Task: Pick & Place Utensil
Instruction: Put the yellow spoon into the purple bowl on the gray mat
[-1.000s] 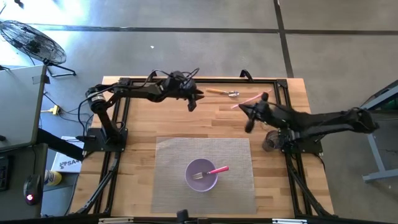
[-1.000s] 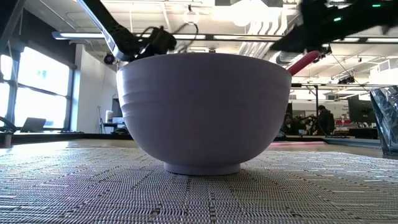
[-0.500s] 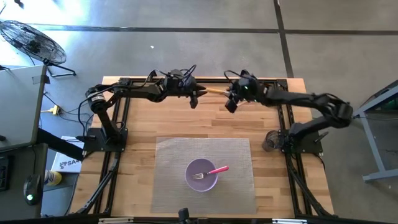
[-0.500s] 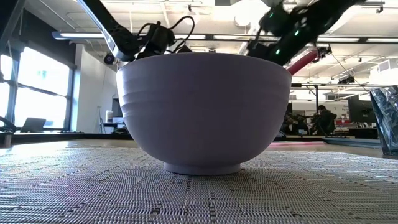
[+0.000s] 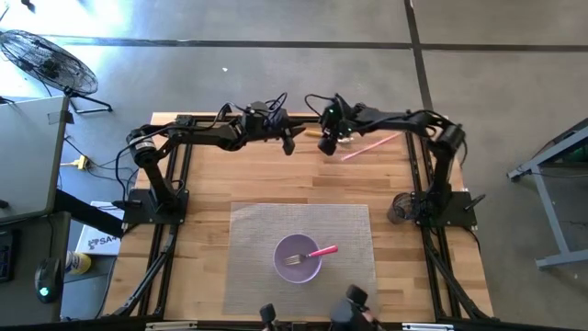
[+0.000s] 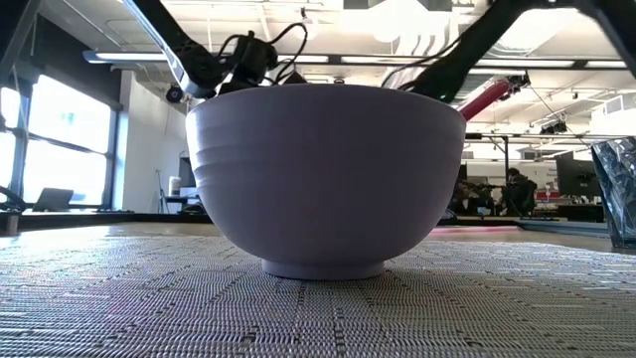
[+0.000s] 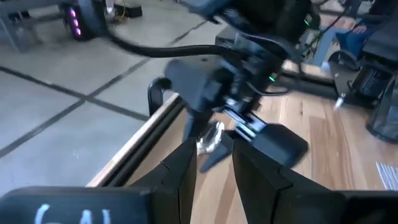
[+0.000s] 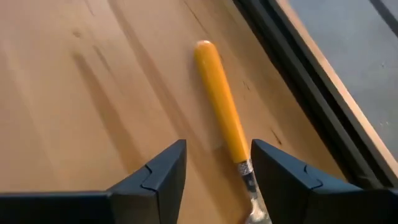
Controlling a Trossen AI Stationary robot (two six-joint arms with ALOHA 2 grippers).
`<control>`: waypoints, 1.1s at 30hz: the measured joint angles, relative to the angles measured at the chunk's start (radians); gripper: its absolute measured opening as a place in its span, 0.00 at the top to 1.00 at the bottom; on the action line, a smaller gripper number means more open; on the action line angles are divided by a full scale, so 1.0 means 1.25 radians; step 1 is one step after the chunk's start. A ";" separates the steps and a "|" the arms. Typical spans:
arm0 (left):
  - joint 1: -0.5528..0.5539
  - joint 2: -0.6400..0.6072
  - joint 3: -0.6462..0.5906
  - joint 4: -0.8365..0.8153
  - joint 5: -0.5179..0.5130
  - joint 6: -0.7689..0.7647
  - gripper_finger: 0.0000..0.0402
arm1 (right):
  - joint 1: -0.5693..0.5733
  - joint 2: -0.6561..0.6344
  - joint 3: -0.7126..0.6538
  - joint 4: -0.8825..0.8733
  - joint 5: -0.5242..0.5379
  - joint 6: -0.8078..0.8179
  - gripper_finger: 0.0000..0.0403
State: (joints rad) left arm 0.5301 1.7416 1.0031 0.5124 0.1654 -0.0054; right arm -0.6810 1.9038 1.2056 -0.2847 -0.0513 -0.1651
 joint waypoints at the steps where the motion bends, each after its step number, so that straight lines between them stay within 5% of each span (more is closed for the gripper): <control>1: 0.000 0.000 0.000 -0.009 0.000 0.000 0.75 | -0.002 0.019 0.020 -0.021 0.001 -0.015 0.57; 15: -0.005 0.000 0.000 -0.173 0.009 -0.003 0.75 | -0.013 0.104 0.058 -0.079 0.024 -0.068 0.63; 24: -0.050 0.000 -0.057 -0.138 0.024 -0.003 0.75 | -0.010 0.104 0.058 -0.124 0.015 -0.034 0.75; 33: -0.048 -0.138 -0.184 -0.100 0.010 -0.037 0.75 | 0.015 0.104 0.056 -0.133 0.030 0.038 0.87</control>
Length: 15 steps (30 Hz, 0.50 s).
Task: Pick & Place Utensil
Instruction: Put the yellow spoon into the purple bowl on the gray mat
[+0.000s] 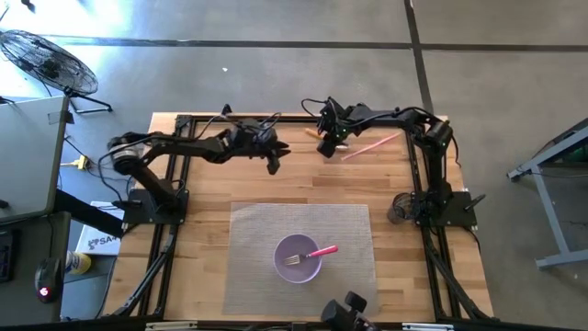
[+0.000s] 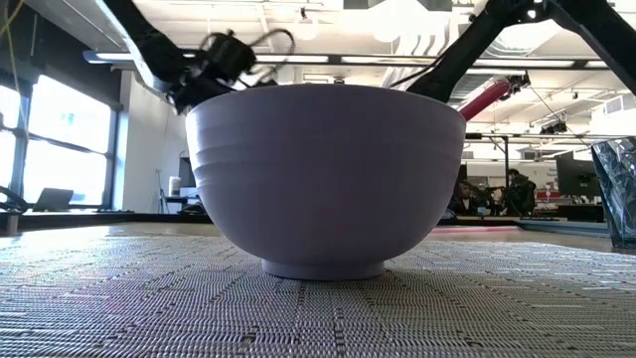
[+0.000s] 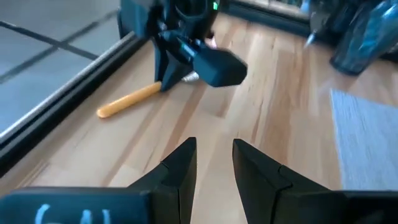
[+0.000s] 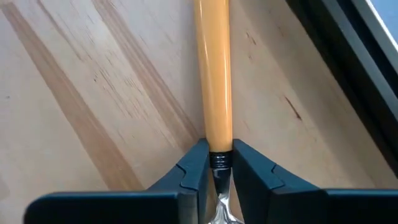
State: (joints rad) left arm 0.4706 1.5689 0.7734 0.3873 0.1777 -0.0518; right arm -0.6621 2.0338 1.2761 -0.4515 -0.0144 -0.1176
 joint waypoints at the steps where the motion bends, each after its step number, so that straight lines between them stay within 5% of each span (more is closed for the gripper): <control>1: 0.000 -0.018 -0.015 0.017 0.000 -0.004 0.75 | 0.005 0.000 0.000 0.000 0.004 0.010 0.87; 15: 0.000 -0.074 -0.097 0.023 0.043 -0.004 0.75 | 0.099 0.002 -0.002 0.012 0.067 0.177 0.87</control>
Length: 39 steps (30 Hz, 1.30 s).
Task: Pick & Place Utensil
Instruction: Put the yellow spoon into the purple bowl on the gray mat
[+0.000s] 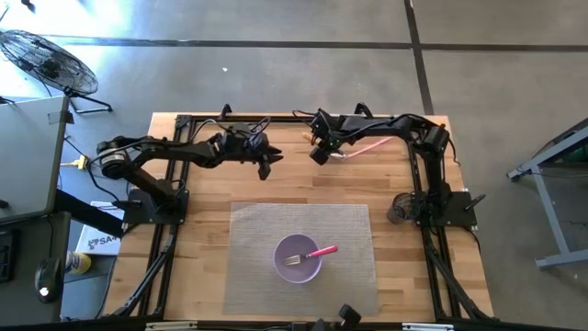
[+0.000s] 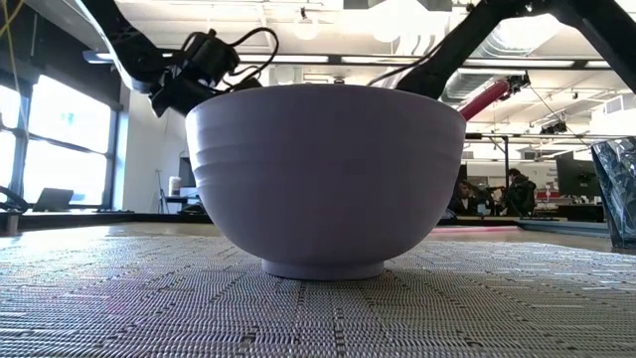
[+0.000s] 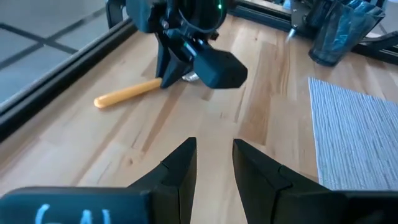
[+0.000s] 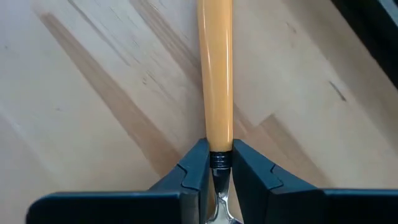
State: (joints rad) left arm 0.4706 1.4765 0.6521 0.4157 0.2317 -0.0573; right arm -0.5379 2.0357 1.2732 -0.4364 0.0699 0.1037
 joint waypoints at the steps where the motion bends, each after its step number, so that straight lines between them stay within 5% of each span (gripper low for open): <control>1: 0.001 0.000 0.000 0.005 -0.001 0.009 0.75 | 0.004 0.000 0.000 0.004 0.002 0.008 0.87; 7: 0.001 -0.038 0.000 0.009 -0.048 0.053 0.75 | 0.042 0.001 -0.001 0.040 0.030 0.064 0.88; 15: 0.027 -0.221 0.000 -0.214 -0.107 0.085 0.75 | 0.103 -0.047 -0.005 0.039 0.009 0.113 0.88; 22: 0.027 -0.295 0.001 -0.271 -0.122 0.125 0.75 | 0.168 -0.129 -0.002 0.070 0.034 0.131 0.88; 34: 0.028 -0.358 0.000 -0.342 -0.301 0.173 0.75 | 0.416 -0.182 -0.002 0.132 0.056 0.133 0.88; 39: 0.027 -0.431 0.000 -0.354 -0.282 0.144 0.75 | 0.514 -0.183 -0.002 0.145 0.059 0.101 0.88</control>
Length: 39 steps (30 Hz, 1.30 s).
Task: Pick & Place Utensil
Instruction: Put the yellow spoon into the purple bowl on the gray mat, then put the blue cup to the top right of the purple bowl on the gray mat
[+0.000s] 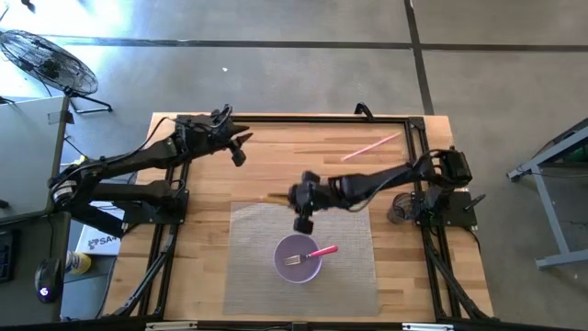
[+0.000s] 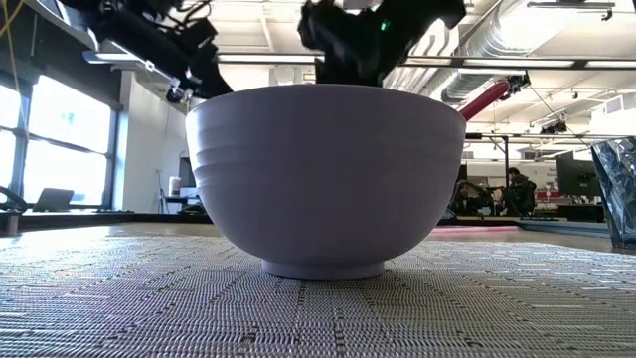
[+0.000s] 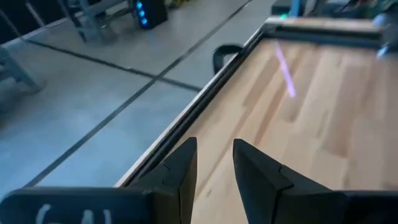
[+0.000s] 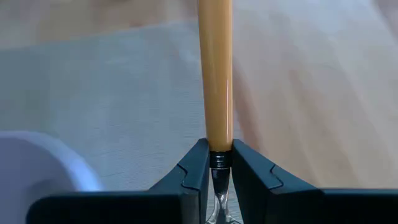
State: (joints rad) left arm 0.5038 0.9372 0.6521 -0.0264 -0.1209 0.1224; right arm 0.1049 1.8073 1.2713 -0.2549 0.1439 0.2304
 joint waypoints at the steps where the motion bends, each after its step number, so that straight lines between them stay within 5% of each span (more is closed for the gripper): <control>1: 0.000 -0.008 0.000 -0.002 0.010 -0.009 0.75 | 0.015 0.000 0.000 0.010 -0.008 -0.002 0.87; 20: 0.000 -0.051 0.000 -0.028 0.149 -0.090 0.75 | 0.175 0.078 0.002 0.247 -0.028 0.019 0.87; 39: -0.001 -0.075 0.000 -0.058 0.176 -0.102 0.75 | 0.188 0.109 0.002 0.184 -0.085 0.031 0.79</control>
State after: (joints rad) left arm 0.5026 0.8440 0.6525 -0.0994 0.0986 -0.0051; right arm 0.3403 1.9430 1.2732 -0.0251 0.0377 0.2694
